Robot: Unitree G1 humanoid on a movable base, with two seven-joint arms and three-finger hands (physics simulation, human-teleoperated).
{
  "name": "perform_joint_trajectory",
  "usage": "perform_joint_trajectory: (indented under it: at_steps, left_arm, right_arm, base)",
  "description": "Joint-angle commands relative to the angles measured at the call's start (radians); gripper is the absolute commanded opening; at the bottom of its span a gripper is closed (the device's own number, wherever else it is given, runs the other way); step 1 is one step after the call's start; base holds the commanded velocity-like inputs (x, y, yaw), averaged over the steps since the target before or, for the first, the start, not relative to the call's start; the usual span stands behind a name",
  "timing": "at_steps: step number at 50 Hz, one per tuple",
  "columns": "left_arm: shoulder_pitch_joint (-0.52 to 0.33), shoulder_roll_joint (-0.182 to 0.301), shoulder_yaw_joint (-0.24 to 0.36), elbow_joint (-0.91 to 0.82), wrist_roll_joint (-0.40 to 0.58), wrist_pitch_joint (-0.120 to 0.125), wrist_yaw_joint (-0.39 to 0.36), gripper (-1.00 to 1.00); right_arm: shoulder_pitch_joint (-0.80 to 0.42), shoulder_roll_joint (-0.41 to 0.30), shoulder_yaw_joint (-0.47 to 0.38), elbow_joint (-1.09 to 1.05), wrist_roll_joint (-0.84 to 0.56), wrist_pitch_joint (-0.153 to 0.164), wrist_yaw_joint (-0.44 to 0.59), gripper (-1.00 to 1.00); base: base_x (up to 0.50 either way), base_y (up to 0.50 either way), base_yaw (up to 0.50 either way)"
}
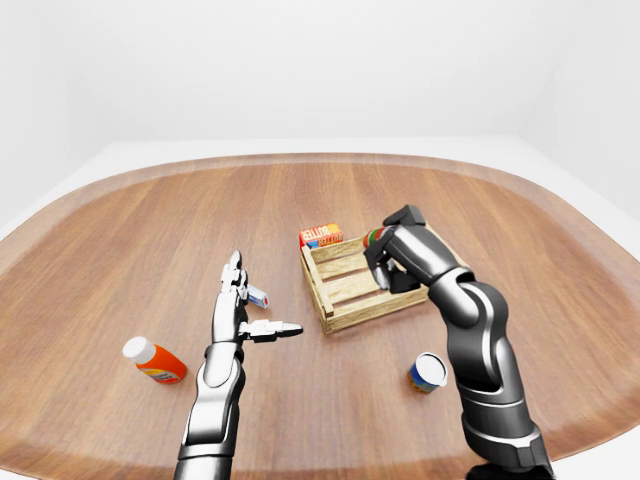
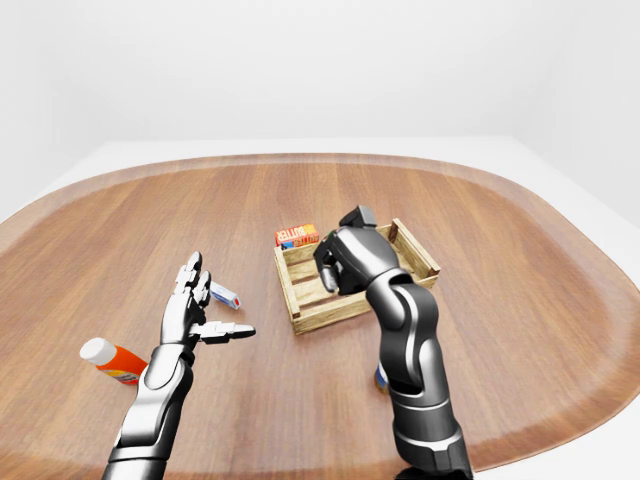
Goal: Pick up the tomato sauce, and put it in the wooden tray.
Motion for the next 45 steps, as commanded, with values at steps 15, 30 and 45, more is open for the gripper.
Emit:
perform_joint_trajectory:
  at_steps: [15,30,45]
  left_arm:
    - [0.0,0.0,0.0,0.0,0.0,0.0,0.0,1.0]
    - [-0.01,0.002,0.002,0.015,-0.003,-0.004,0.001,1.0]
    - [-0.016,0.004,0.005,0.024,-0.007,-0.007,-0.001,1.0]
  right_arm:
    - [-0.311,-0.125,-0.063,0.543,0.105,0.0,-0.222,-1.0]
    - [-0.652,-0.215,-0.04,1.285,0.168,-0.171,-0.437,-1.0]
    - [-0.806,-0.194,-0.013,1.645,0.135,-0.175,-0.516,-1.0]
  base:
    - [0.0,0.0,0.0]
    - [0.0,0.0,0.0]
    - [0.0,0.0,0.0]
